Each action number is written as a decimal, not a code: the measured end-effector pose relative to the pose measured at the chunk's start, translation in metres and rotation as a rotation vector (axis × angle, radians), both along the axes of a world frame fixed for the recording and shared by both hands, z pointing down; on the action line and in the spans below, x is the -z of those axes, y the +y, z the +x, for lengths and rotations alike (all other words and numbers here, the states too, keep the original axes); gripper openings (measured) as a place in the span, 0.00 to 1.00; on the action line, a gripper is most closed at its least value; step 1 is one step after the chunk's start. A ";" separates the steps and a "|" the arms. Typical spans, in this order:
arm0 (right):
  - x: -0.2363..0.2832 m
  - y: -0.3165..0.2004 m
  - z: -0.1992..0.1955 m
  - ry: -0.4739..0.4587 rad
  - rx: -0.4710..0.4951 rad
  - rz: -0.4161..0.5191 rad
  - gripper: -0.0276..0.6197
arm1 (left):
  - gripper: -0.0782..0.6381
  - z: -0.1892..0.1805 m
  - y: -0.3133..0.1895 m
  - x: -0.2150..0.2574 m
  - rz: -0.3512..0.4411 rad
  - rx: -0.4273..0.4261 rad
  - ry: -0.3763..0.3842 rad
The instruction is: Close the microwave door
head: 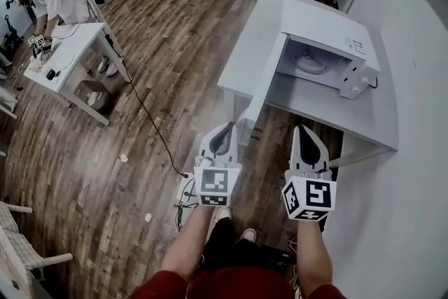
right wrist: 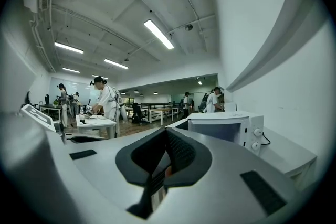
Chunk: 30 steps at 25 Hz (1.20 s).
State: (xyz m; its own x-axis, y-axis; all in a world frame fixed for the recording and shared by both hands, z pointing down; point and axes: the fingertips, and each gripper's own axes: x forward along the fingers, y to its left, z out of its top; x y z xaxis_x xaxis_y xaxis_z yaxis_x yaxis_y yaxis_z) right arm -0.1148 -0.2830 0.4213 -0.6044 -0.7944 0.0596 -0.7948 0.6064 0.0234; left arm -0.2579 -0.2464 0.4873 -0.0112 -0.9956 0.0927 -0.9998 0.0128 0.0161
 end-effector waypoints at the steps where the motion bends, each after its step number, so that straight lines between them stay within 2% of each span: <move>1: -0.005 -0.003 -0.002 0.006 -0.005 -0.008 0.08 | 0.15 -0.002 -0.004 -0.007 -0.011 -0.003 0.003; 10: -0.032 -0.020 -0.004 0.033 -0.061 -0.051 0.08 | 0.15 -0.003 -0.027 -0.047 -0.078 -0.061 0.024; 19: -0.034 -0.022 0.004 0.041 -0.118 -0.052 0.08 | 0.15 0.010 -0.034 -0.052 -0.081 -0.123 0.040; 30: -0.034 -0.019 0.053 0.034 -0.250 -0.017 0.08 | 0.15 0.071 -0.053 -0.053 -0.054 -0.278 0.024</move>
